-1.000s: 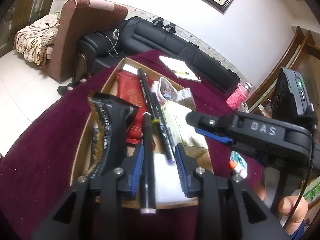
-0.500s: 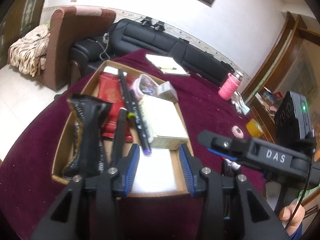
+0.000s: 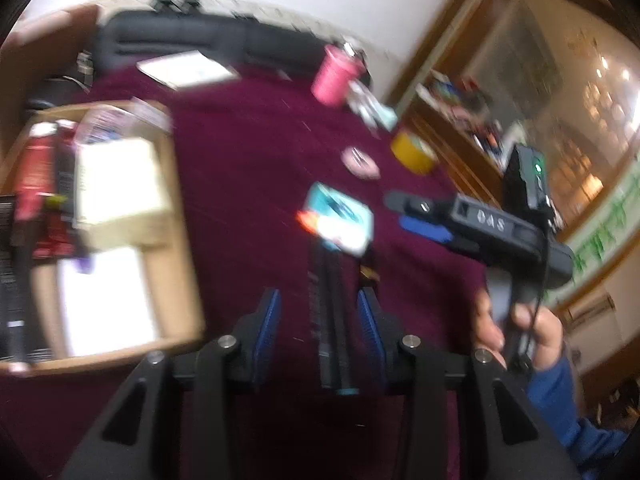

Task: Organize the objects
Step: 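Move both grippers back to the loose markers and lipstick on the carpet, then grasp a black marker with the left gripper while the right grasps the black lipstick tube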

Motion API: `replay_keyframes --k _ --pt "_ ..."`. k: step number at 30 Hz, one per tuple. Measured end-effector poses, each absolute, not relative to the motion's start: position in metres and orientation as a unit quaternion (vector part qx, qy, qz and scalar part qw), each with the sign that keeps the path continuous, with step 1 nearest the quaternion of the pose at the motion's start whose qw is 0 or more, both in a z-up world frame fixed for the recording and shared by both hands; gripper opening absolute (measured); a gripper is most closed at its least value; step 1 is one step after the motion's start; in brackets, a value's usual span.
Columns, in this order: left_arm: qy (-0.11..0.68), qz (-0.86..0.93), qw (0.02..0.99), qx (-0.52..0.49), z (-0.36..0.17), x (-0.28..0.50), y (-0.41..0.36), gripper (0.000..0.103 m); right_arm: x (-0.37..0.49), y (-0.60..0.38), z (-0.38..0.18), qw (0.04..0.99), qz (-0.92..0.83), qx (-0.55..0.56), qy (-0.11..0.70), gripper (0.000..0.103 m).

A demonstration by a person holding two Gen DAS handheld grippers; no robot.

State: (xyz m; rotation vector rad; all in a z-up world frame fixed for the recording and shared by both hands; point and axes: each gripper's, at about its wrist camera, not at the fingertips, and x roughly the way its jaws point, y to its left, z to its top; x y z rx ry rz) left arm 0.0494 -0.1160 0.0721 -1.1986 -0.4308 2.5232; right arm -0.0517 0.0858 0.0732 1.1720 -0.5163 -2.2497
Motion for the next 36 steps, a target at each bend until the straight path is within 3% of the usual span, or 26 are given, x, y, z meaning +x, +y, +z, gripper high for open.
replay_keyframes --k 3,8,18,22,25,27,28,29,33,36 --pt "-0.123 0.868 0.159 -0.453 0.059 0.031 -0.092 0.037 -0.062 0.098 0.060 0.262 -0.827 0.454 -0.203 0.069" --pt "-0.106 0.857 0.145 -0.484 0.041 0.012 -0.076 0.017 -0.064 0.108 0.061 0.272 -0.820 0.451 -0.225 0.069" --pt "-0.071 0.850 0.138 -0.503 0.029 -0.003 -0.069 0.017 -0.059 0.104 0.057 0.289 -0.805 0.462 -0.236 0.069" --pt "-0.080 0.847 0.136 -0.508 0.023 -0.010 -0.073 0.017 -0.057 0.092 0.053 0.289 -0.802 0.480 -0.210 0.069" --pt "-0.029 0.860 0.114 -0.496 0.024 -0.002 -0.058 0.016 -0.050 0.081 0.052 0.278 -0.808 0.490 -0.172 0.068" --pt "-0.038 0.864 0.105 -0.491 0.024 0.005 -0.058 0.014 -0.043 0.072 0.054 0.263 -0.821 0.489 -0.130 0.052" --pt "-0.043 0.866 0.102 -0.488 0.025 0.008 -0.059 0.014 -0.041 0.068 0.053 0.256 -0.826 0.489 -0.112 0.034" --pt "-0.046 0.868 0.098 -0.484 0.024 0.011 -0.061 0.014 -0.038 0.062 0.051 0.254 -0.827 0.492 -0.096 0.031" --pt "-0.040 0.873 0.090 -0.479 0.024 0.018 -0.059 0.014 -0.026 0.038 0.049 0.273 -0.831 0.483 -0.053 0.033" --pt "-0.030 0.876 0.082 -0.474 0.024 0.019 -0.056 0.014 -0.020 0.029 0.049 0.258 -0.847 0.465 -0.010 0.040"
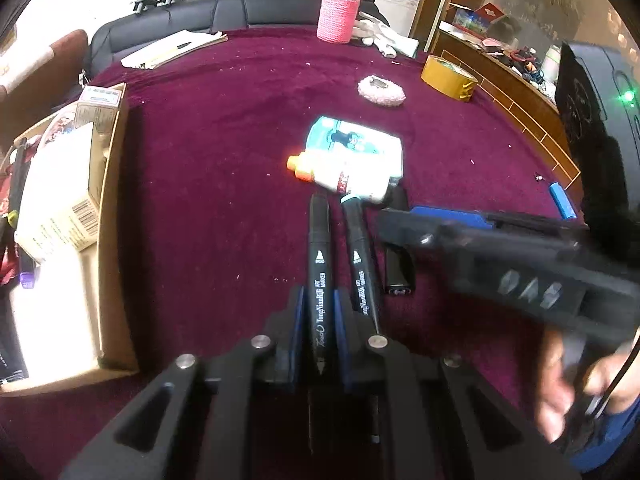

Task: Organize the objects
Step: 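Grasp a black marker with the left gripper while the right grasps the black lipstick tube, then carry the marker and lipstick over the tray and open both grippers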

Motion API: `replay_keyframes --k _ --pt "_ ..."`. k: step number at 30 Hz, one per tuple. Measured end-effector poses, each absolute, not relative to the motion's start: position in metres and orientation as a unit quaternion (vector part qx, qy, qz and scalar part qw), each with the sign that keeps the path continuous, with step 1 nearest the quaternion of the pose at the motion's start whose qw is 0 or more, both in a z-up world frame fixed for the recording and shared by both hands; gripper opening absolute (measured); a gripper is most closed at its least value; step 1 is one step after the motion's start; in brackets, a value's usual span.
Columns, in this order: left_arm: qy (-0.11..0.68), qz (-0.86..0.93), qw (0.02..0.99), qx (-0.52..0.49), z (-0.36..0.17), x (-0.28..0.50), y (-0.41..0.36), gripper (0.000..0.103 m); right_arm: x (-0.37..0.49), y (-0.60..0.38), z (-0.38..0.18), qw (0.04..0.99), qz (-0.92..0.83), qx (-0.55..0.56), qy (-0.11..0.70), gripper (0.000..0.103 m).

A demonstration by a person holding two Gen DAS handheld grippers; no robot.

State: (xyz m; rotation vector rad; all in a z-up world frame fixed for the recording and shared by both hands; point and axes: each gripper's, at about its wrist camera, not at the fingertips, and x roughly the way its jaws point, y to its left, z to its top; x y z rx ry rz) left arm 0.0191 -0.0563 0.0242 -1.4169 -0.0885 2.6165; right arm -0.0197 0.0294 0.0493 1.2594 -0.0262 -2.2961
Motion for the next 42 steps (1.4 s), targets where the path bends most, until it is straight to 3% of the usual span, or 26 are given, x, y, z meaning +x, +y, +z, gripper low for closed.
replay_keyframes --k 8,15,16,19,26,42 --pt "-0.019 0.877 0.077 -0.473 0.023 0.021 -0.052 0.014 -0.024 0.050 0.054 0.245 -0.848 0.468 0.043 0.039" --pt "0.001 0.883 0.066 -0.466 0.021 0.020 -0.044 0.015 -0.016 0.032 0.048 0.238 -0.853 0.455 0.090 0.049" --pt "0.008 0.884 0.065 -0.463 0.021 0.021 -0.043 0.015 -0.015 0.032 0.048 0.238 -0.854 0.453 0.094 0.049" --pt "0.006 0.887 0.061 -0.458 0.021 0.022 -0.044 0.014 -0.016 0.036 0.049 0.218 -0.862 0.445 0.104 0.019" --pt "-0.043 0.890 0.071 -0.449 0.025 0.025 -0.056 0.014 -0.021 0.054 0.065 0.236 -0.871 0.429 0.029 0.019" --pt "-0.080 0.906 0.079 -0.408 0.061 0.041 -0.073 0.014 -0.011 0.050 0.085 0.279 -0.882 0.378 -0.009 0.019"
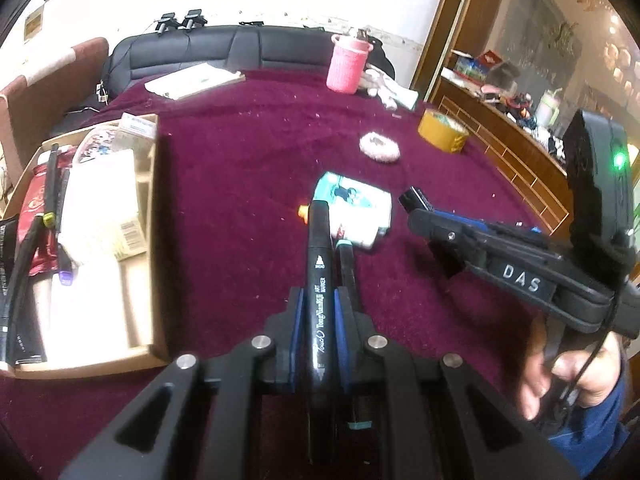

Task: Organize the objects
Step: 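Carry the marker and lipstick over the tray and open both grippers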

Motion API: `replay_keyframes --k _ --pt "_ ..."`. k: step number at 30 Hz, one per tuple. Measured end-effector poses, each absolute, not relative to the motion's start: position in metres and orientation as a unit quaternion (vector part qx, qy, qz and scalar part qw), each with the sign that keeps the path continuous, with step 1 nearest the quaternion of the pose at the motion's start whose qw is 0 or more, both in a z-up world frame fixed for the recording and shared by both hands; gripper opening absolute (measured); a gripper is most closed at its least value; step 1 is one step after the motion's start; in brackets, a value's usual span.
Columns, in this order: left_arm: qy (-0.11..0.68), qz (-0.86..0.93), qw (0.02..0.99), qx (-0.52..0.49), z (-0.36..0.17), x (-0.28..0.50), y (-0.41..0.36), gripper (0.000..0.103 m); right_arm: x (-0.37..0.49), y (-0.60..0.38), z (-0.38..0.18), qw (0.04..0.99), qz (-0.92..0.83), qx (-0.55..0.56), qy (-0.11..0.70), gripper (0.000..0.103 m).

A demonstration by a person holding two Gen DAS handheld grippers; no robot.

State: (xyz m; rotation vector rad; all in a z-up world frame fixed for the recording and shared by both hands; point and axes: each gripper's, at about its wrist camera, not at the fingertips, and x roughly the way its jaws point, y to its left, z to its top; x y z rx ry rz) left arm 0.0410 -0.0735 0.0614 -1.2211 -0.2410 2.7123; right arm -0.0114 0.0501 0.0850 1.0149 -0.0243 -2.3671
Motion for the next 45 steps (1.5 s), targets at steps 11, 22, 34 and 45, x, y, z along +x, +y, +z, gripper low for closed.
replay_keyframes --k 11,22,34,45 --pt "-0.136 0.926 0.065 -0.347 0.101 0.069 -0.131 0.014 -0.020 0.045 0.076 0.289 -0.866 0.404 -0.048 0.019" --pt "-0.196 0.933 0.007 -0.303 0.115 0.099 -0.226 0.014 0.029 -0.052 0.117 0.389 -0.829 0.403 -0.014 0.020" --pt "-0.256 0.918 -0.028 -0.302 0.091 0.089 -0.284 0.014 0.035 -0.164 0.108 0.427 -0.801 0.419 0.041 0.020" --pt "-0.278 0.907 -0.048 -0.314 0.066 0.065 -0.289 0.014 0.021 -0.188 0.079 0.424 -0.796 0.430 0.045 0.020"
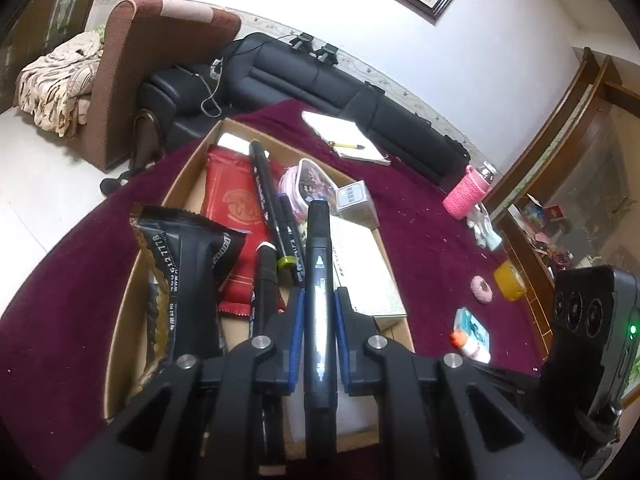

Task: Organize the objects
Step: 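Carry the marker and lipstick over the tray and open both grippers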

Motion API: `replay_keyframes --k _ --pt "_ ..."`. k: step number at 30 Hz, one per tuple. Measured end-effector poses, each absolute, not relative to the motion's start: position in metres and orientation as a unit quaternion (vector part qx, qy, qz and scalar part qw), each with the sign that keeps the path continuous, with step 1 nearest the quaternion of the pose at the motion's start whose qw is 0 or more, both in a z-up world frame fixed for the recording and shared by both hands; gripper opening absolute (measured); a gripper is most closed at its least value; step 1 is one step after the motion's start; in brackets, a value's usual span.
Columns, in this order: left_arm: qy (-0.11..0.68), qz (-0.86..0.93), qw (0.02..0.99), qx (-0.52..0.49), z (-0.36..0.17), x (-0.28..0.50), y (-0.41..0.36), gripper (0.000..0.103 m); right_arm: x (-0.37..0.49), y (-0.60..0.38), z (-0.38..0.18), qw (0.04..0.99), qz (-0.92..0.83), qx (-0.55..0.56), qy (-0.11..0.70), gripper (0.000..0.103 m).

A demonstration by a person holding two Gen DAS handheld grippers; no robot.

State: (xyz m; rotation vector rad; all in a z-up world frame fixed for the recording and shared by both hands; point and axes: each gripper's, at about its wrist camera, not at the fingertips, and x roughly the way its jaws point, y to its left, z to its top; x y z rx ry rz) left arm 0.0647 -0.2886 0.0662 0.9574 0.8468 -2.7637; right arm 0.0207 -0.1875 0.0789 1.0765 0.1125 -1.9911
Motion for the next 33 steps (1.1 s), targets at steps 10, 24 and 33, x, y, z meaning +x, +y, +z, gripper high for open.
replay_keyframes --k 10,24,33 --pt "0.269 -0.905 0.054 0.324 0.054 0.058 -0.289 0.014 0.013 -0.186 0.064 0.426 -0.785 0.448 0.033 0.020" --pt "0.236 -0.918 0.057 0.314 0.051 0.051 -0.277 0.014 0.021 -0.180 0.065 0.424 -0.790 0.440 0.055 0.021" --pt "0.230 -0.923 0.050 0.304 0.059 0.057 -0.269 0.048 0.033 -0.163 0.078 0.427 -0.798 0.423 0.050 0.025"
